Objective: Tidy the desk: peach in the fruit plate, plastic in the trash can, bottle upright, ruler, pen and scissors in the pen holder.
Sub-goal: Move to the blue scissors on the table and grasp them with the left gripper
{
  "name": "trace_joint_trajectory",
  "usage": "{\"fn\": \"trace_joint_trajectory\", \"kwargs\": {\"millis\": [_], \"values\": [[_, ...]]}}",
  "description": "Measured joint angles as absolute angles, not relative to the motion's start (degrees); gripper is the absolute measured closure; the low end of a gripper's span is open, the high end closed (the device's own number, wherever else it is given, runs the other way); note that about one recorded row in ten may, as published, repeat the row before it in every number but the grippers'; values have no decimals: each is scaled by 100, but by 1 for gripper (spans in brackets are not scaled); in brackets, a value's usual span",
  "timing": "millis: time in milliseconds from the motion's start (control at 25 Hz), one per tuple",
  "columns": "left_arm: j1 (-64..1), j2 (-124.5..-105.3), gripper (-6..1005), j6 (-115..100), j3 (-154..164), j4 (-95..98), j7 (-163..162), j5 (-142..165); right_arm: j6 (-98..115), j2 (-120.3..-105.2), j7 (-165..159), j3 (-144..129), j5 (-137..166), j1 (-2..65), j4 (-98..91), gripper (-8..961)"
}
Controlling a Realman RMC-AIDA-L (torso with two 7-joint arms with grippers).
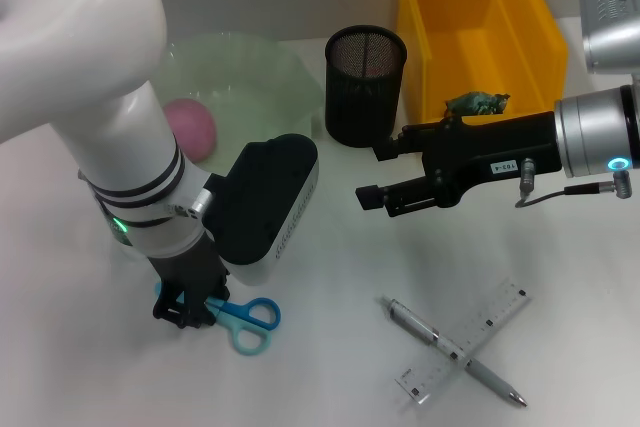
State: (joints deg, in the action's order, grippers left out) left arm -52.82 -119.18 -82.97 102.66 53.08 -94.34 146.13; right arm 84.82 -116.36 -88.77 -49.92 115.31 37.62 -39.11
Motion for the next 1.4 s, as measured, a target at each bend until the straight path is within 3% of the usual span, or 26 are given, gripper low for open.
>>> {"fn": "trace_joint_trajectory", "kwargs": {"millis": [760,1400], "values": [[-5282,-11918,653,-8319,10266,5327,-9491,14614,8482,-11636,-8877,-4992,11531,3765,-3920,152],[-5325,-11918,666,-8476,10230,5366,-9508,14627,8482,-11635,-8877,-4992,11531,3770,-3920,154]]}}
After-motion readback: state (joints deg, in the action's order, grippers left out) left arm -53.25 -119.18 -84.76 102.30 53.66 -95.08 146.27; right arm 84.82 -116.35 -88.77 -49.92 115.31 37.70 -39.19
